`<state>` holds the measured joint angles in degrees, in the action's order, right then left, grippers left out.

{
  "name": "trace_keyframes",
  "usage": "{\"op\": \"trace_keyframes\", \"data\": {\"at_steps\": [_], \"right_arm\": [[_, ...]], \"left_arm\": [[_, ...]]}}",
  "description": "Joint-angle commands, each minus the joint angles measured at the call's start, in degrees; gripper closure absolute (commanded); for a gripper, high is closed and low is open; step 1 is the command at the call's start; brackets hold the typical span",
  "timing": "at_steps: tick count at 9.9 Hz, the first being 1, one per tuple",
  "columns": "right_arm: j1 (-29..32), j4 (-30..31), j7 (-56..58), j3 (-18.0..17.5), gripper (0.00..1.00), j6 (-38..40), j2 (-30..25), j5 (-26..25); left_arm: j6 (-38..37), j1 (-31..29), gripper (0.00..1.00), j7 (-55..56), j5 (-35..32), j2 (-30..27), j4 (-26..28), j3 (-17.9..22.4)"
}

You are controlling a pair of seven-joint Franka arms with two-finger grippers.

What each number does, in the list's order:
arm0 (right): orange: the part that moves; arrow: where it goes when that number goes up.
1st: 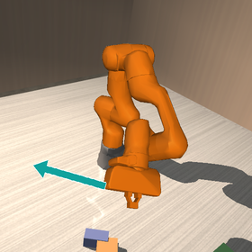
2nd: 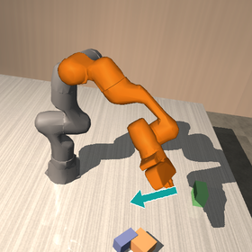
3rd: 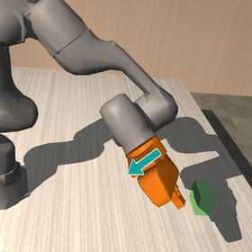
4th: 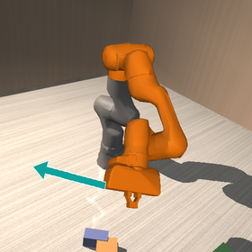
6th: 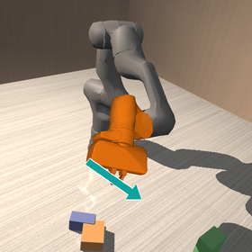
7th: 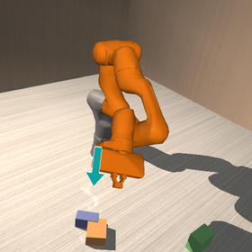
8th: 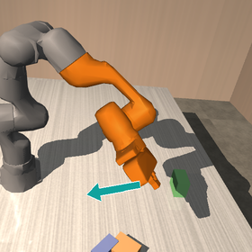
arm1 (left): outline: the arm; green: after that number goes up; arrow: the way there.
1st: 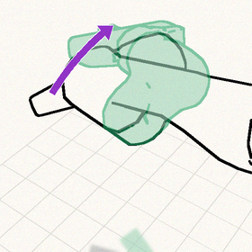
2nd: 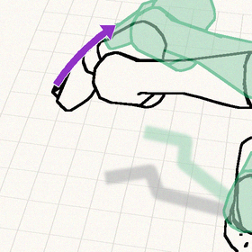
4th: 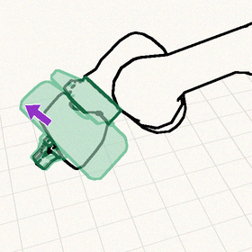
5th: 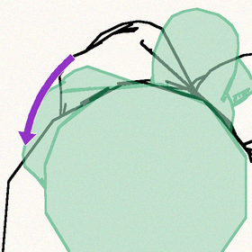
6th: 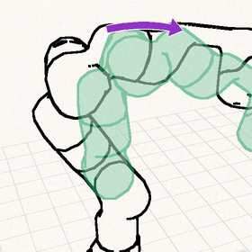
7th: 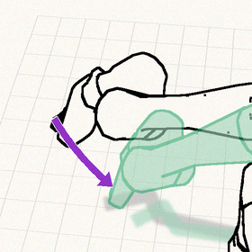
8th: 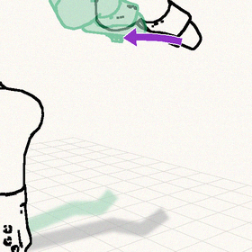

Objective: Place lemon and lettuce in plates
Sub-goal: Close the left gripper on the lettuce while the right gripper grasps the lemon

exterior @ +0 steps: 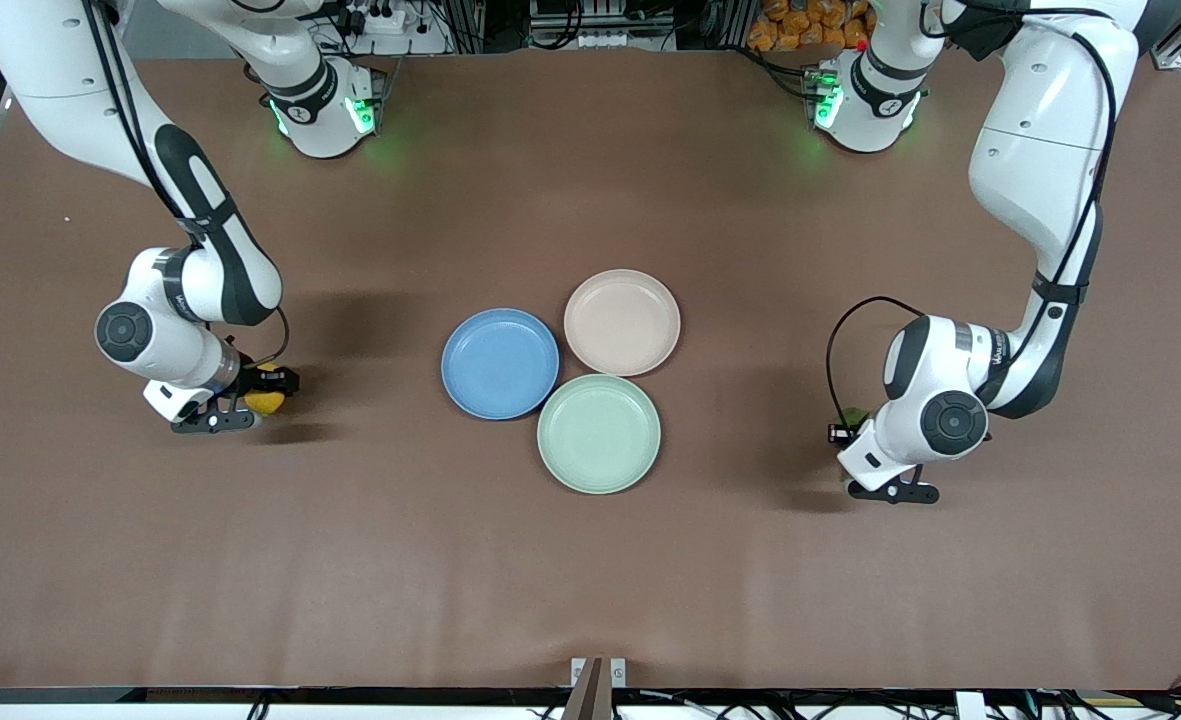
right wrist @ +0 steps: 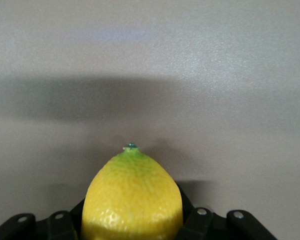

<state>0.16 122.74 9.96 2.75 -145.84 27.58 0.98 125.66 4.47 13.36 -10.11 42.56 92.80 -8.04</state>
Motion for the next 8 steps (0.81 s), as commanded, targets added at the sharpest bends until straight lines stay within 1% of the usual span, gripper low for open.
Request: {"op": "trace_keyframes", "data": {"at_steps": [1, 3, 6, 8], "right_arm": [[1.4, -0.2, 3.8, -0.8, 0.53, 0.0, -0.2, 0.1], [1.3, -1.6, 3.6, -0.8, 0.54, 0.2, -0.3, 0.1], [1.0, -4.9, 2.5, -0.8, 0.56, 6.1, -1.4, 0.9], [-0.2, -5.3, 0.0, -0.9, 0.57, 7.7, -3.0, 0.9]], "left_arm": [[0.6, 0.1, 1.0, 3.3, -2.1, 0.4, -0.2, 0.2], [0.6, 0.1, 1.0, 3.3, -2.1, 0.4, -0.2, 0.2], [0.6, 0.0, 1.0, 3.8, -2.0, 0.2, -0.5, 0.2], [0.6, 0.1, 1.0, 6.0, -2.0, 0.1, -0.7, 0.2]]}}
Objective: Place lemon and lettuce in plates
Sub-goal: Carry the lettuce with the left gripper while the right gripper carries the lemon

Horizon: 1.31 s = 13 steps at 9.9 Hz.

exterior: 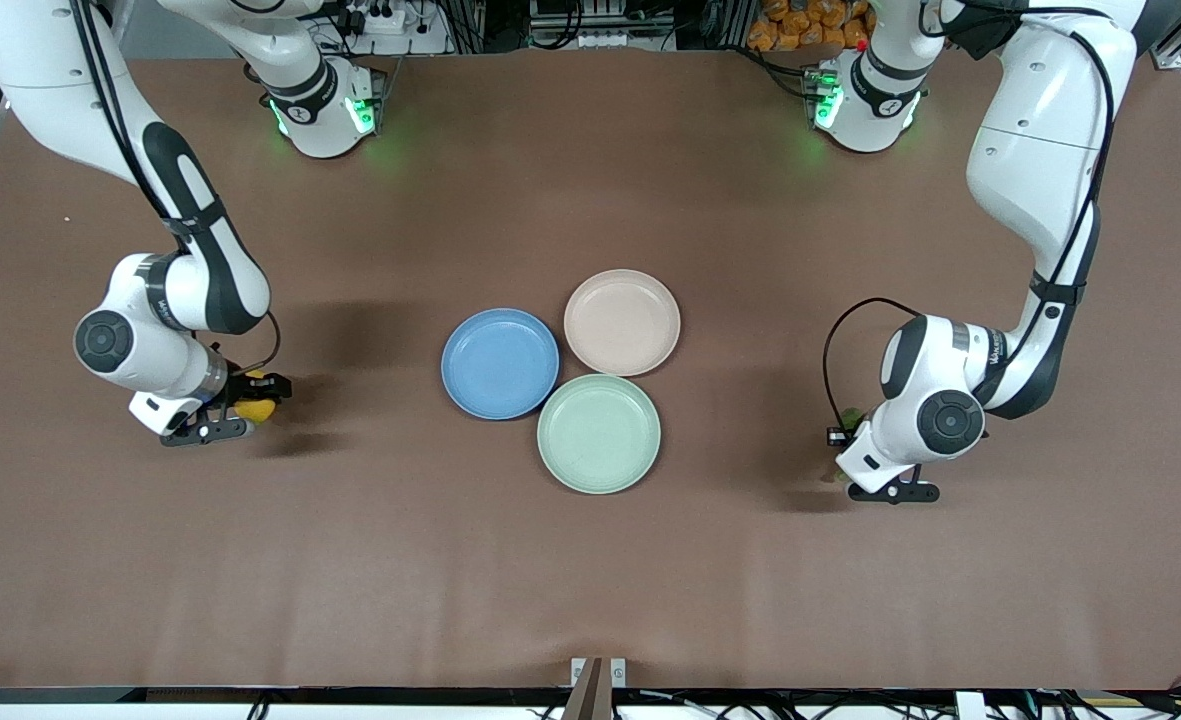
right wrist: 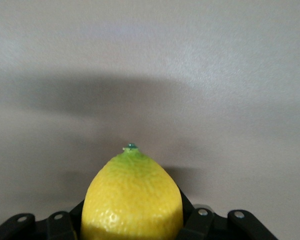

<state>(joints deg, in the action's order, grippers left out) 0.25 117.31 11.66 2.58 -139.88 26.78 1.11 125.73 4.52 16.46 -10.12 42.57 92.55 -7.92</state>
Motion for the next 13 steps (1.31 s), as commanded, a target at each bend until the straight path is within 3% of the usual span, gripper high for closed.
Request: {"op": "trace_keyframes", "data": {"at_steps": [1, 7, 9, 11, 13], "right_arm": [[-1.0, 0.0, -3.3, -0.8, 0.57, 1.7, -2.5, 0.9], [-9.0, -1.5, -16.7, -1.4, 0.57, 1.6, -2.4, 3.1], [-12.1, -2.1, -18.5, -1.4, 0.57, 1.6, -2.5, 7.2], [-14.9, -2.7, -21.6, -1.4, 0.57, 1.5, -2.4, 9.1], [-18.6, -3.6, -26.0, -1.4, 0.57, 1.5, -2.0, 9.1]], "left_arm": [[0.6, 0.2, 1.0, 4.0, -2.1, 0.0, -0.4, 0.1], [0.5, 0.3, 1.0, 11.7, -2.1, -1.4, -0.2, -0.6], [0.3, -0.1, 1.0, 10.6, -2.1, -1.7, -0.1, -0.9], [0.0, -0.1, 1.0, 11.0, -1.4, -2.1, 0.3, -2.4], [0.0, -2.6, 1.0, 11.0, -0.4, -5.6, 3.9, -5.9]]}}
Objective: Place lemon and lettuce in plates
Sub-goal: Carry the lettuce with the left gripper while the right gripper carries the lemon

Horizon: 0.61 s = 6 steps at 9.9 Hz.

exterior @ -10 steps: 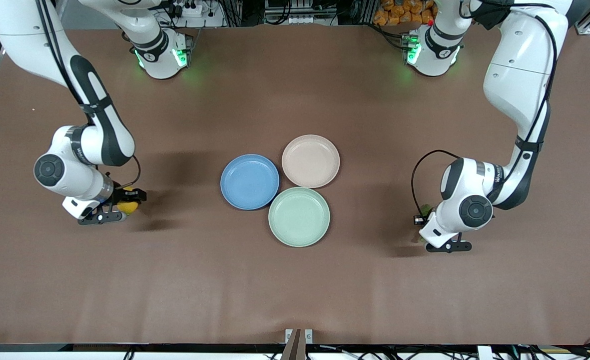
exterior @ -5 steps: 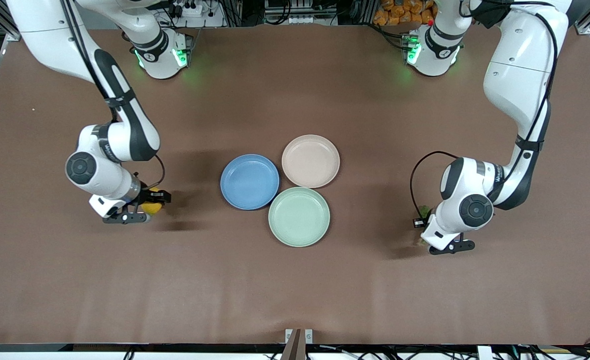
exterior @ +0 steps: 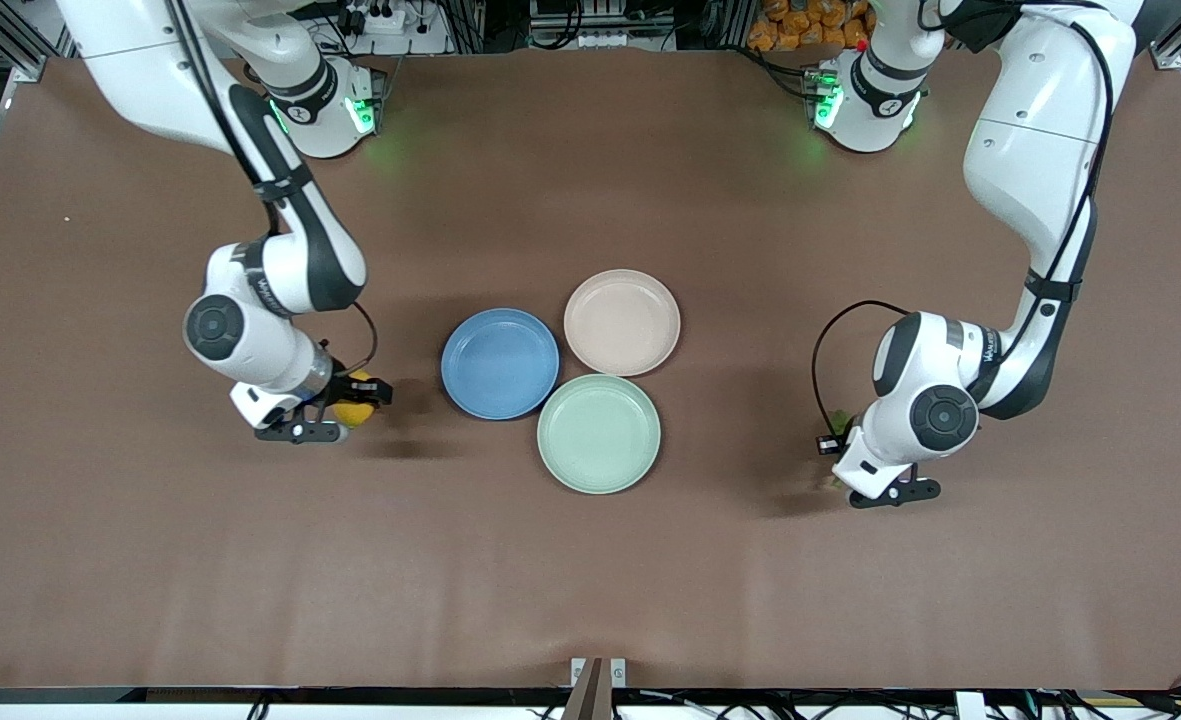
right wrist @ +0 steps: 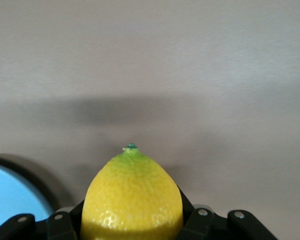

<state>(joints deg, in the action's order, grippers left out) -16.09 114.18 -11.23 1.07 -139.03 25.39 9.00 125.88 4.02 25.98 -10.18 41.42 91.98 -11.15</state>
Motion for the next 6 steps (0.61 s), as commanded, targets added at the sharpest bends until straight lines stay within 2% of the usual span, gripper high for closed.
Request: {"op": "trace_keyframes", "data": {"at_steps": [1, 3, 6], "right_arm": [[-3.4, -1.0, -5.4, 0.2, 0.57, 0.7, -0.3, 1.2], [-5.9, -1.4, -9.0, 0.2, 0.57, 0.3, 0.5, 1.2], [-10.6, -4.4, -13.3, 0.2, 0.57, 0.1, 3.1, 1.2]], "left_arm": [[-0.1, -2.7, 1.0, 1.9, -0.3, -5.8, 6.3, -4.0], [0.1, -2.4, 1.0, 3.1, 0.5, -10.0, 11.3, -4.8], [0.7, -2.2, 1.0, 8.2, 0.5, -15.8, 19.4, -9.1]]}}
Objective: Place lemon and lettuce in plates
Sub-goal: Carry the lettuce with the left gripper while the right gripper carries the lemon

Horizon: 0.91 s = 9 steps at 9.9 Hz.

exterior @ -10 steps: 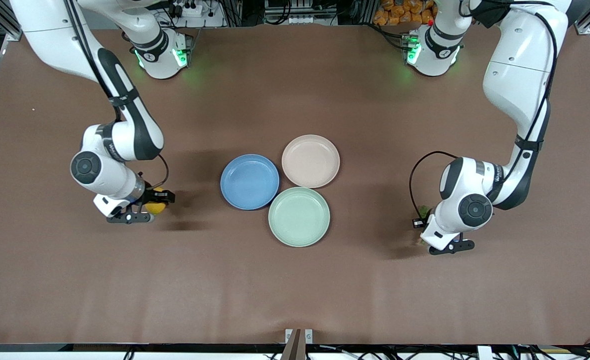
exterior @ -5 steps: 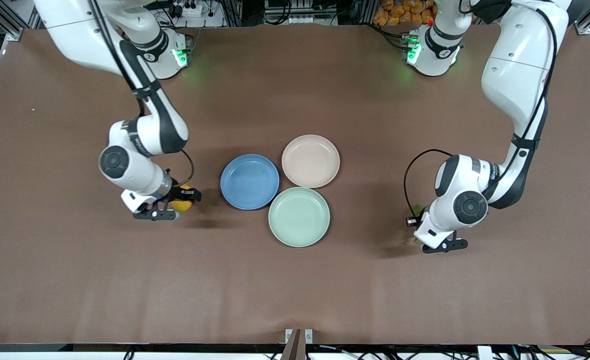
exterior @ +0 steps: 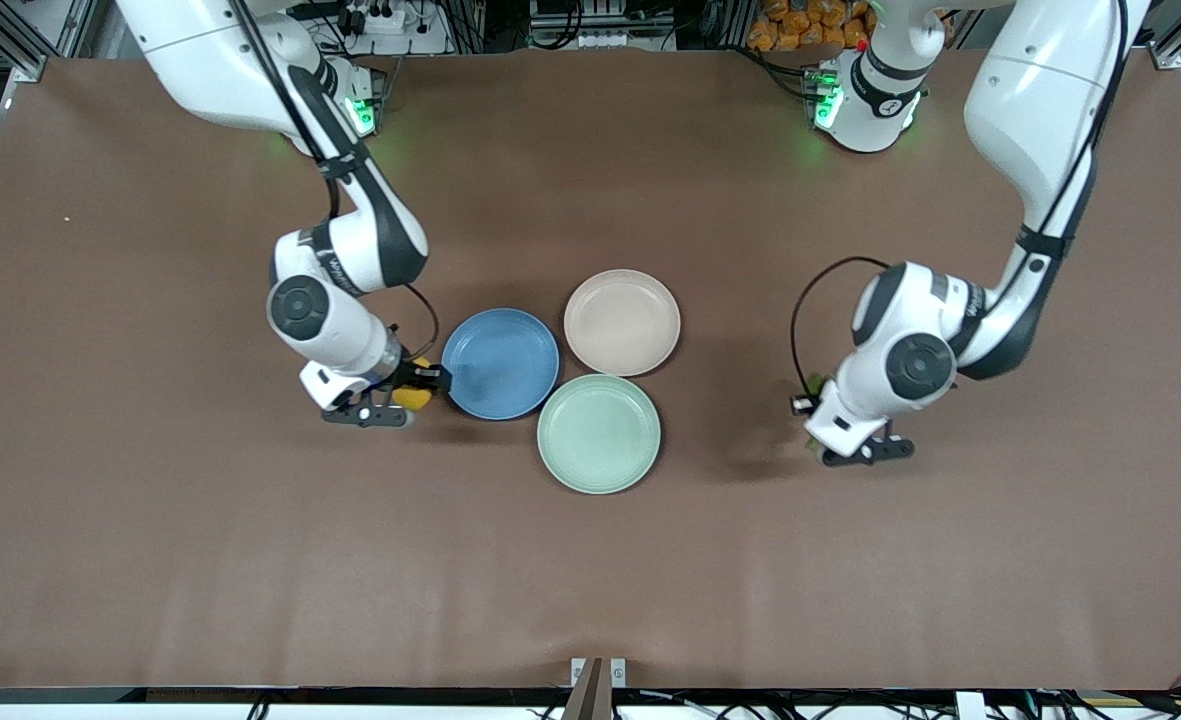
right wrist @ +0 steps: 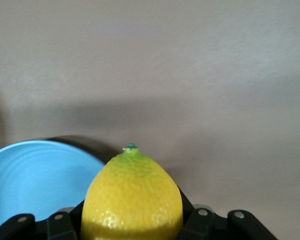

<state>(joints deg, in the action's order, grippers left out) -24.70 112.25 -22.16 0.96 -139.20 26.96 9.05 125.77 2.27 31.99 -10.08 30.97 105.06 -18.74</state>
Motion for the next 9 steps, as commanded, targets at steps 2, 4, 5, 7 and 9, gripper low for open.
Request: {"op": "trace_keyframes", "data": {"at_steps": [2, 4, 5, 7, 9], "right_arm": [[-3.6, -2.5, -2.7, 0.3, 0.57, 0.3, 1.4, 1.0], [-5.7, -2.5, -5.9, 0.4, 0.57, 0.2, 2.1, 0.6], [-7.0, -2.5, -7.0, 0.4, 0.57, 0.2, 2.3, 0.5], [-8.9, -2.5, -7.8, 0.4, 0.57, 0.1, 3.3, 0.4], [-9.7, -2.6, -7.8, 0.4, 0.57, -0.2, 4.5, 0.4]], "left_arm": [[0.9, 0.1, 1.0, 8.2, 0.2, -6.1, 7.7, -4.9], [1.0, 1.6, 1.0, 14.4, 0.2, -6.3, 7.4, -7.3], [1.0, 1.6, 1.0, 17.2, 0.2, -6.2, 7.3, -9.1], [1.0, 1.7, 1.0, 21.1, 0.2, -6.1, 7.5, -12.0], [1.1, 1.9, 1.0, 24.8, 0.2, -5.7, 7.5, -14.5]]}}
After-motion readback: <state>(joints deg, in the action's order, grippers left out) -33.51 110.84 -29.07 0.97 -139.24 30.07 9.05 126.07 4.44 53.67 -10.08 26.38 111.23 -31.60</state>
